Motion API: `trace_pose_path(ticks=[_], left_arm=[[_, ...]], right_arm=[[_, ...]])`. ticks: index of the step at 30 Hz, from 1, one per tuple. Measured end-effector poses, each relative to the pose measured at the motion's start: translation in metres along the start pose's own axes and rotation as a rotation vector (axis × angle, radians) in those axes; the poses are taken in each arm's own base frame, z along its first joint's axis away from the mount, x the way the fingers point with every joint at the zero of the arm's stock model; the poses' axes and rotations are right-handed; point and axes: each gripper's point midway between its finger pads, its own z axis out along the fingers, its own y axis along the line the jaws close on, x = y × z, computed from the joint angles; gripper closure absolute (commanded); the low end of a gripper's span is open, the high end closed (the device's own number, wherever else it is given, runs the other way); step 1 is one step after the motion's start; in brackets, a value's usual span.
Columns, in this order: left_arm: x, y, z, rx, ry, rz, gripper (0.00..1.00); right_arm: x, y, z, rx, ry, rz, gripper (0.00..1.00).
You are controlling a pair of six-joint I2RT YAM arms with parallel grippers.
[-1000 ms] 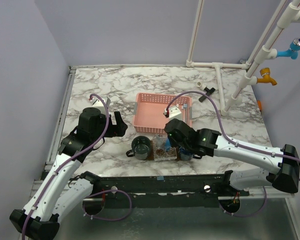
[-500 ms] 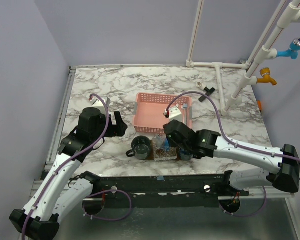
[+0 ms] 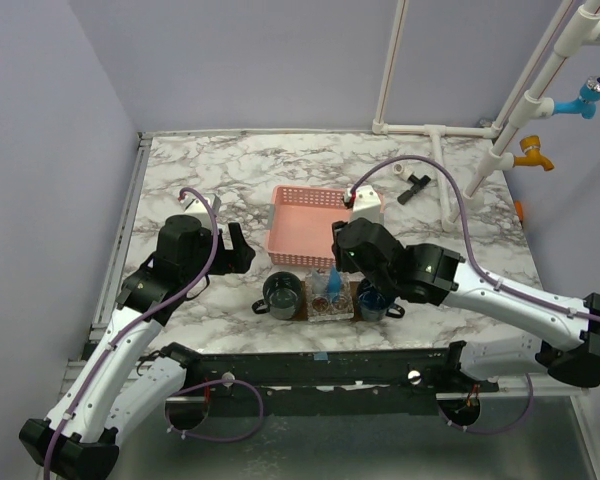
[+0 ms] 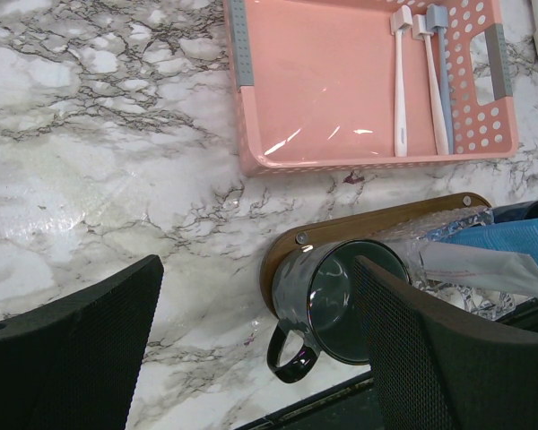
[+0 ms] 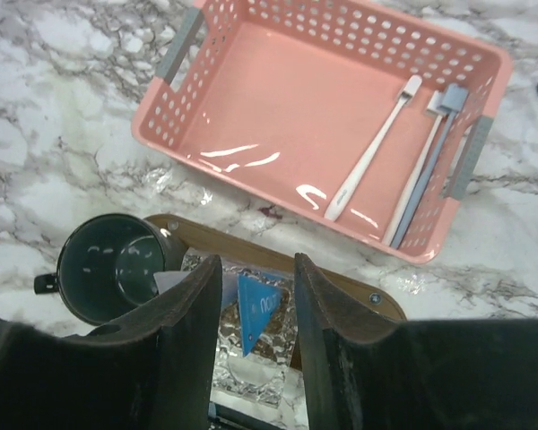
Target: Prepare toiletry sets of a toothbrush and toothpaste on the tray
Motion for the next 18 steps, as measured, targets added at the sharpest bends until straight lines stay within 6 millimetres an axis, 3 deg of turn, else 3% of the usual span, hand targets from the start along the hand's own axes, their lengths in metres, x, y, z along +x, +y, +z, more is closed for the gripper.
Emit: trace_pose_path(ticks=[6, 18], left_arm=[[0.000, 0.000, 0.000, 0.000, 0.000, 0.000, 0.15], [0.000, 0.000, 0.000, 0.000, 0.000, 0.000, 0.15]], right_arm=[[-0.014, -0.005, 0.011, 0.081, 0.004, 0.002, 0.58], [0.011, -0.062, 0.082, 0.228, 0.181, 0.049, 0.58]])
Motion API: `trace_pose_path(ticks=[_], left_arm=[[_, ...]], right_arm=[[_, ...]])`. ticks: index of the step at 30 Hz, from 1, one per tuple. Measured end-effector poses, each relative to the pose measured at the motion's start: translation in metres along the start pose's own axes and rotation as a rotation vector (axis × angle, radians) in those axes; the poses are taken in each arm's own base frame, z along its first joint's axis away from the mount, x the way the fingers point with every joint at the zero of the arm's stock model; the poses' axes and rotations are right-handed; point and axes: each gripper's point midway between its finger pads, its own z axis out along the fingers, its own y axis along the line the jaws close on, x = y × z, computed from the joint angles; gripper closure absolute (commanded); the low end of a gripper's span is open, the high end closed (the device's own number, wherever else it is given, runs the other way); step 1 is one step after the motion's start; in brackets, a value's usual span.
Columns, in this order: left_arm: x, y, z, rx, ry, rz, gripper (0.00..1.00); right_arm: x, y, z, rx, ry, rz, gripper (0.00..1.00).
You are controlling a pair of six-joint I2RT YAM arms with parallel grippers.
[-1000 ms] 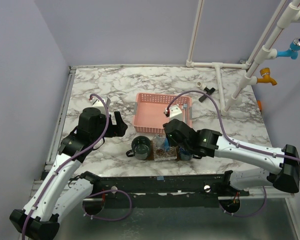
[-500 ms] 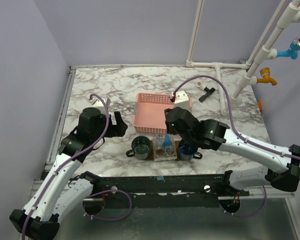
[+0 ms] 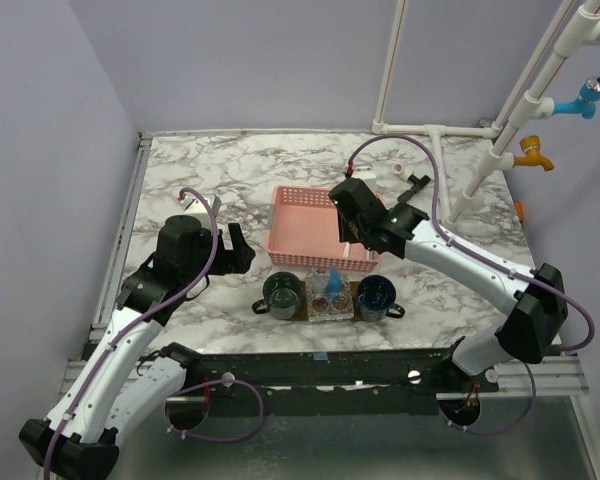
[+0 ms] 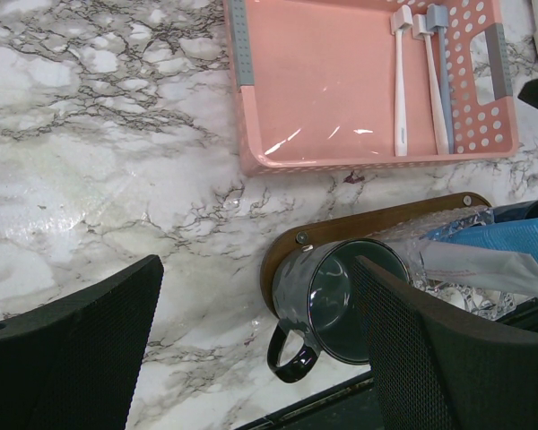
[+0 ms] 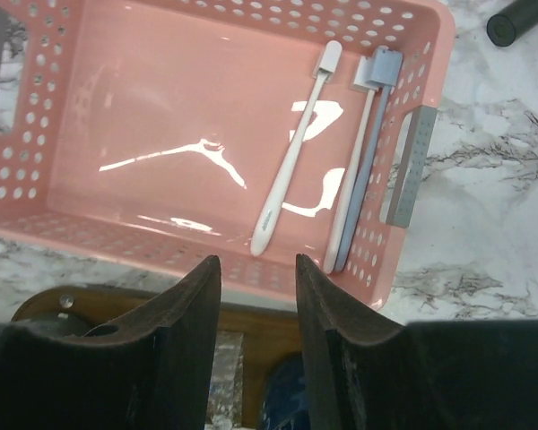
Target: Prepare toiletry sets of a toothbrush and toothpaste on the tray
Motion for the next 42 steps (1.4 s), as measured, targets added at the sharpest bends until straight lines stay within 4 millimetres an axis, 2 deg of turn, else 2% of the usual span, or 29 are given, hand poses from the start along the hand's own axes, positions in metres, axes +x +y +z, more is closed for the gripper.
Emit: trace_pose_path(ticks=[10, 20, 27, 37, 40, 42], left_arm=[[0.000, 0.000, 0.000, 0.000, 0.000, 0.000, 0.15], [0.002, 0.001, 0.004, -0.004, 0.014, -0.001, 0.15], [0.003, 0.001, 0.005, -0.006, 0.022, -0.001, 0.15], [0.005, 0.002, 0.008, -0.011, 0.036, -0.002, 0.15], [0.006, 0.002, 0.009, -0.012, 0.040, -0.003, 0.15], [0.006, 0.002, 0.010, -0.013, 0.043, -0.003, 0.15]], right_arm=[[0.022, -0.014, 0.069, 0.016, 0.145, 0.059, 0.57], [0.051, -0.022, 0.120, 0.053, 0.239, 0.085, 0.57], [0.065, -0.029, 0.144, 0.085, 0.275, 0.121, 0.57], [0.069, -0.028, 0.168, 0.081, 0.292, 0.171, 0.62], [0.073, -0.028, 0.171, 0.080, 0.300, 0.173, 0.68], [0.071, -0.027, 0.172, 0.075, 0.297, 0.177, 0.76]])
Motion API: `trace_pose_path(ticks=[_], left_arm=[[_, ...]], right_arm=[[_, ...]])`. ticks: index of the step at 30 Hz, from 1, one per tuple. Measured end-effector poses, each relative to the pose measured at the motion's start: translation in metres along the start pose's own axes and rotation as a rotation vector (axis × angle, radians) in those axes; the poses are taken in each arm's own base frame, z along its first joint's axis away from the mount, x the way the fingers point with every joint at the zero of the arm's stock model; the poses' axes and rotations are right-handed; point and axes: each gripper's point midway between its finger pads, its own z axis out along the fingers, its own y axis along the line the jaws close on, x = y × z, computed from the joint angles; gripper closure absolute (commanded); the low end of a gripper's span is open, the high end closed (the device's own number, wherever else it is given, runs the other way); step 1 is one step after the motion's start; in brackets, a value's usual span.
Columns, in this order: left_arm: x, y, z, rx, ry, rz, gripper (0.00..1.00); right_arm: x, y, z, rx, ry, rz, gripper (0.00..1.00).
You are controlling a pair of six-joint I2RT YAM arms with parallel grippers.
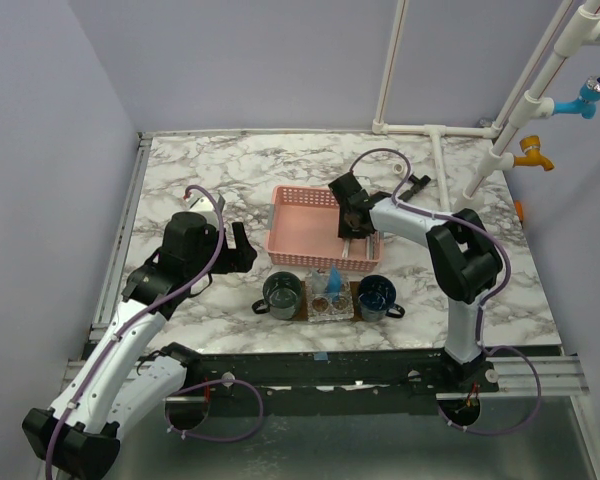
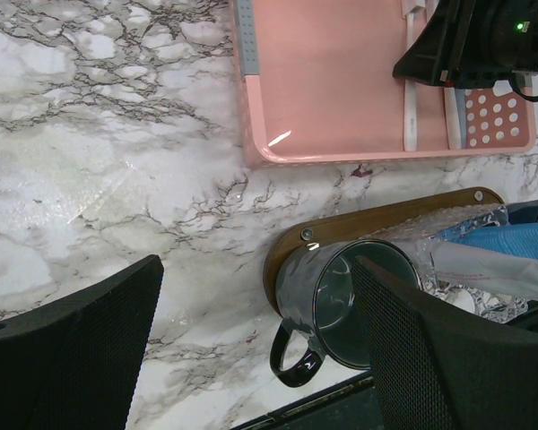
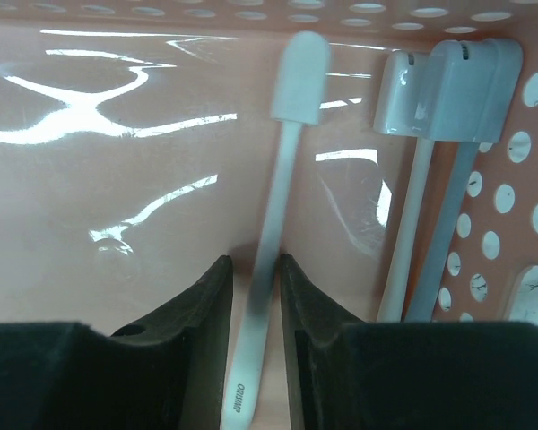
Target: Prepare toiletry sets of a toothbrush and toothpaste on the tray
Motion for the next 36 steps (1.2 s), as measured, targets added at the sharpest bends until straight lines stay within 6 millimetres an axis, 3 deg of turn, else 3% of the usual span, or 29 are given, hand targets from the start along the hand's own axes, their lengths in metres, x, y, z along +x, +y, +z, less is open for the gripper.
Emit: trace_pose_path(ticks=[5, 18, 36], left_arm=[[0.000, 0.000, 0.001, -0.001, 0.003, 0.000, 0.15], [0.001, 0.000, 0.001, -0.001, 0.005, 0.000, 0.15], [-0.004, -0.017, -0.001, 0.092, -0.010, 0.009, 0.15]], right_arm=[[-0.001, 0.003, 0.001, -0.016, -0.002, 0.004, 0.99], [-0.002, 0.003, -0.006, -0.048, -0.018, -0.018, 1.00], [-0.071, 0.017, -0.116, -0.281, -0.346, -0.048, 1.00]])
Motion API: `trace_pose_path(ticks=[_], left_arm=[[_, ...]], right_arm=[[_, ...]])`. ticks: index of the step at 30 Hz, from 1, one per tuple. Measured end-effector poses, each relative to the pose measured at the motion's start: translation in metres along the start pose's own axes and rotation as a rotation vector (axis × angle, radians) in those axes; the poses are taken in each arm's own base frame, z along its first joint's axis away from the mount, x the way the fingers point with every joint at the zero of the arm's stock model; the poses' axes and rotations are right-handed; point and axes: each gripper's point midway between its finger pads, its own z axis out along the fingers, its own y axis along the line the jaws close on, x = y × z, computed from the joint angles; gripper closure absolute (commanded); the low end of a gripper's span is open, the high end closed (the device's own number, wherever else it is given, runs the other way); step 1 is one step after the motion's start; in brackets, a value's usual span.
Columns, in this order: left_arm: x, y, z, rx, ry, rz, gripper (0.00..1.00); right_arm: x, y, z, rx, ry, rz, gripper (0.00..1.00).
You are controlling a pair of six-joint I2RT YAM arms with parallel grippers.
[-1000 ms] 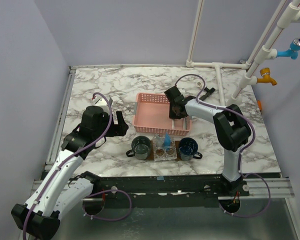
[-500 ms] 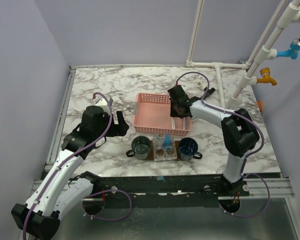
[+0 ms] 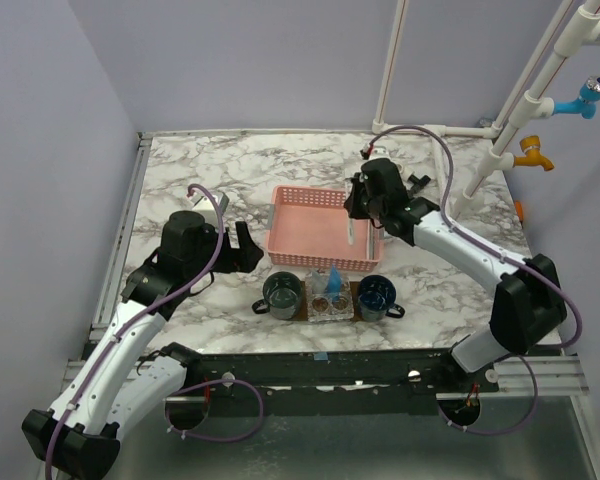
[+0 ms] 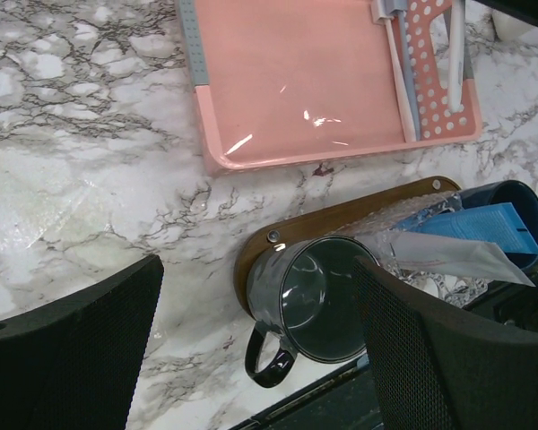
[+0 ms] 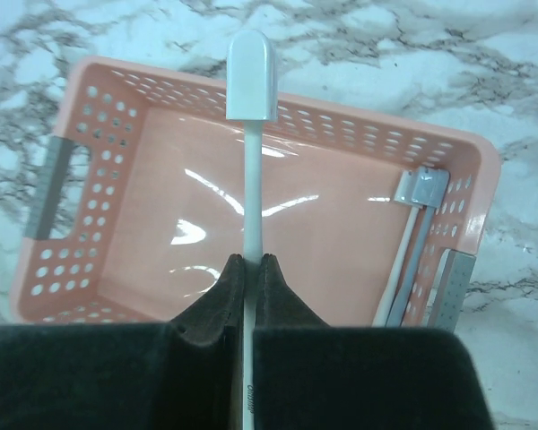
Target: Prepare toiletry sets of a toothbrush and toothpaste on the tray
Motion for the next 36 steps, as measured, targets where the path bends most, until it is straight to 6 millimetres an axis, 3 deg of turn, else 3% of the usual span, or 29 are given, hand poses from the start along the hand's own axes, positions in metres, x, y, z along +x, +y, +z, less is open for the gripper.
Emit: trace_pose_path(ticks=[7, 13, 21, 29, 36], left_arm=[[0.001, -0.018, -0.002, 0.097, 0.011, 0.003, 0.15], [-0.004, -0.041, -0.012, 0.211, 0.025, 0.007, 0.15], [-0.035, -0.086, -0.042, 0.409, -0.019, 0.030, 0.15], [-0.045, -0.118, -0.064, 0.581, -0.005, 0.036, 0.14], [-0.049, -0.142, -0.087, 0.730, 0.010, 0.035, 0.14]], right_arm=[[-0.044, 0.024, -0.054, -0.157, -0.137, -0.034, 1.00], [-0.058, 0.049, -0.099, -0.334, -0.180, -0.089, 1.00], [-0.045, 0.080, -0.144, -0.569, -0.110, -0.156, 1.00], [-0.018, 0.115, -0.196, -0.893, 0.031, -0.212, 1.00], [0.004, 0.131, -0.234, -1.133, 0.144, -0.233, 0.99]])
